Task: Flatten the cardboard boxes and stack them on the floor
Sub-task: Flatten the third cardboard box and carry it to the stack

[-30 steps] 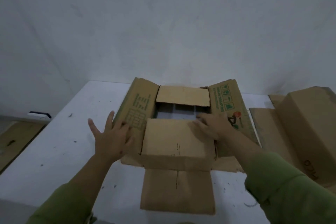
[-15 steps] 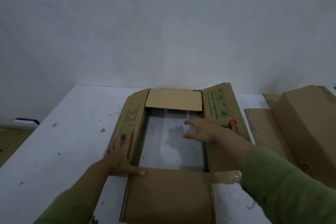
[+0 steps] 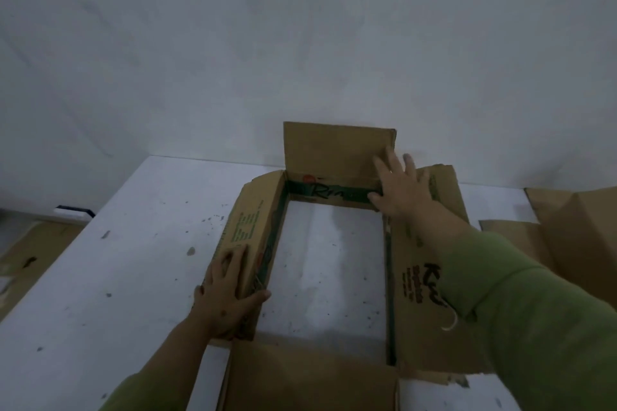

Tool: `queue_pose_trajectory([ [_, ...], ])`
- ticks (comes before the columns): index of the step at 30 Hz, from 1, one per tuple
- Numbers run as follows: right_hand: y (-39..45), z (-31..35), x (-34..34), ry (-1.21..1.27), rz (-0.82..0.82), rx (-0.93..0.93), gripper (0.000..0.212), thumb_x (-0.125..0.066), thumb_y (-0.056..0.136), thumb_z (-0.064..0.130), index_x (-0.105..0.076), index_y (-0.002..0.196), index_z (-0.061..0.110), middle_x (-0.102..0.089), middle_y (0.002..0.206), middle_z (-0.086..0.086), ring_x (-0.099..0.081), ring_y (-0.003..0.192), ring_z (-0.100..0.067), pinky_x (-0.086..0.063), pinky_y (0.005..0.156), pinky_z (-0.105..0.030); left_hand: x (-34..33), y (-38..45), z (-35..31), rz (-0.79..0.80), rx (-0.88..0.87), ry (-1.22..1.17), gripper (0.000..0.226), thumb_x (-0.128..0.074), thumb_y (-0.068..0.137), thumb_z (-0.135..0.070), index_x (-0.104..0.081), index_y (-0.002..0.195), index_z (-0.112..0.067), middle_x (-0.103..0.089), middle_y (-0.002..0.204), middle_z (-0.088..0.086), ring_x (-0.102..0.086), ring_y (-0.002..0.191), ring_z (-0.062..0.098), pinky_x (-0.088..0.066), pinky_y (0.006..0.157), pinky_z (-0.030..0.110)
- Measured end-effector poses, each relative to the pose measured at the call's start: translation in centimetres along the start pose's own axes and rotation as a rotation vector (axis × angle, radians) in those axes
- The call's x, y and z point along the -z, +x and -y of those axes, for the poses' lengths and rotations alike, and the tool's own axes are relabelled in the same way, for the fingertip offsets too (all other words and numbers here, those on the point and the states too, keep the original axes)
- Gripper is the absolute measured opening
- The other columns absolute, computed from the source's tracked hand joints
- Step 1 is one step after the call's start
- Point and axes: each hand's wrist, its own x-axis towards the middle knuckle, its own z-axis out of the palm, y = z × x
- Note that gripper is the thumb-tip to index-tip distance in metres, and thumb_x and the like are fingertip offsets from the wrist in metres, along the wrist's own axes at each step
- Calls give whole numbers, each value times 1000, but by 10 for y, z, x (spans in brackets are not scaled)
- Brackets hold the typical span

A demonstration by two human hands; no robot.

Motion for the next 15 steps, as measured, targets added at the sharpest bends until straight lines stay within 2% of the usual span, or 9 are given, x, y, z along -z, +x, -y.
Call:
queue_pose_trajectory([
  [2,11,-12,3,-21,61,-13,75,-47,92,45,-1,150,29,19,158,4,10,144,-37,-4,112,-64,0,0,-1,-12,4,-3,111,-29,51,-85,12,144,-40,4,155,-5,-12,142,28,-21,111,60],
  [6,21,-25,-4,-65,221,-7,71,-45,90,53,-7,148,35,9,159,8,4,145,-34,-2,110,-68,1,1,1,-7,14,15,109,-29,54,-83,11,145,-38,3,154,-7,-15,141,28,-24,110,59],
  [8,22,-28,-7,-28,250,-28,73,-44,89,56,-5,148,38,6,159,10,3,146,-32,0,109,-70,1,2,1,-14,21,16,109,-30,54,-82,9,145,-38,2,154,-7,-17,141,27,-25,110,59],
  [12,17,-30,-5,-47,200,-69,69,-41,89,58,-10,148,38,-1,160,6,4,146,-32,2,108,-71,3,3,2,-15,25,-5,106,-28,55,-82,5,145,-40,0,154,-8,-17,140,27,-25,110,58],
  [15,-1,-37,-2,-82,38,-219,67,-36,92,52,-9,149,30,0,160,0,4,145,-34,0,108,-70,6,0,-2,-71,105,-7,96,-26,65,-81,-1,146,-37,-1,156,-5,-10,143,27,-14,112,61],
])
